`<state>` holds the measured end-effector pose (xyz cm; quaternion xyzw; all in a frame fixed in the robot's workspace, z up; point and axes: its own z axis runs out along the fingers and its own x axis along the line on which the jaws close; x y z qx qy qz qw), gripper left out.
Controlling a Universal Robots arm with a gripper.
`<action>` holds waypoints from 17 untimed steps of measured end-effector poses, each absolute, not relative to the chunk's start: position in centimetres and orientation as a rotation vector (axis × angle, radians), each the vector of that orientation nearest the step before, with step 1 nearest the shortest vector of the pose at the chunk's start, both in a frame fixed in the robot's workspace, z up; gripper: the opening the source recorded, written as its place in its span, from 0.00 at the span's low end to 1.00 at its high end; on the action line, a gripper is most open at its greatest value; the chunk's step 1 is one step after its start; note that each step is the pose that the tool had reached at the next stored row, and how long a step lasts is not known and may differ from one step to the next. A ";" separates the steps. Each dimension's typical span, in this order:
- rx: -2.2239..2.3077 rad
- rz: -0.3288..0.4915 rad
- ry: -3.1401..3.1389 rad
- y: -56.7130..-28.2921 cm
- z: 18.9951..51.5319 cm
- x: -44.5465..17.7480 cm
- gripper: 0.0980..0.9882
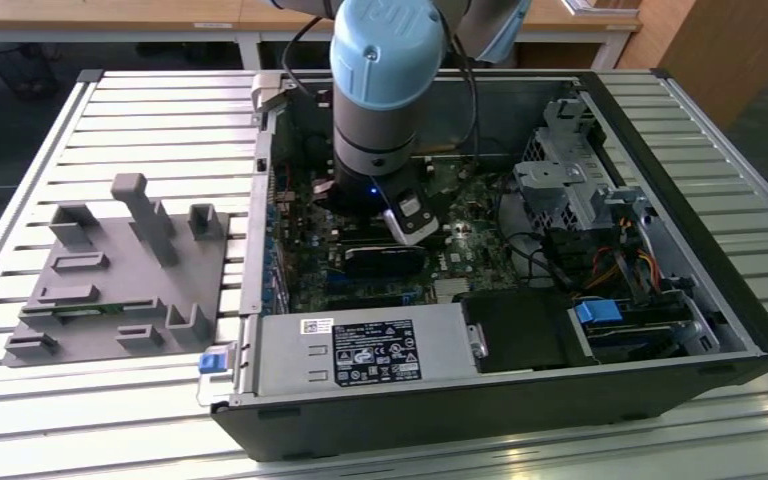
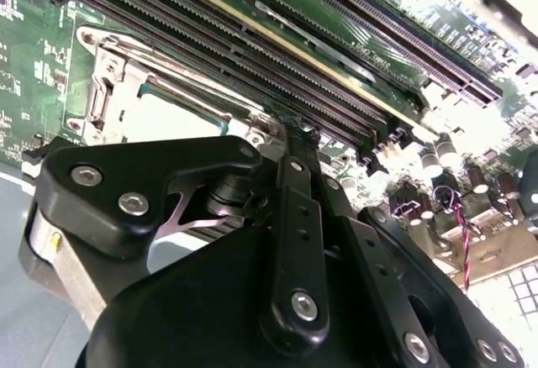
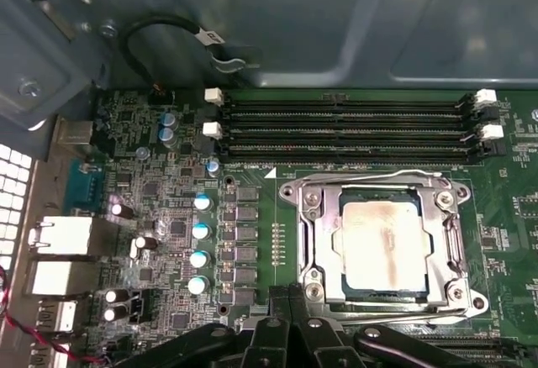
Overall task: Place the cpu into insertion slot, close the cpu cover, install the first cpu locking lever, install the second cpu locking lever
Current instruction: 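Install the second cpu locking lever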
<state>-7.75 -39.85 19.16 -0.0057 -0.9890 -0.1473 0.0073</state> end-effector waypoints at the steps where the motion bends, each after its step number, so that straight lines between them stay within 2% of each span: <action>1: -0.018 -0.460 -3.093 -39.9 19.3 -7.8 0.01; 17: -0.018 -0.462 -3.092 -39.9 21.7 -7.8 0.01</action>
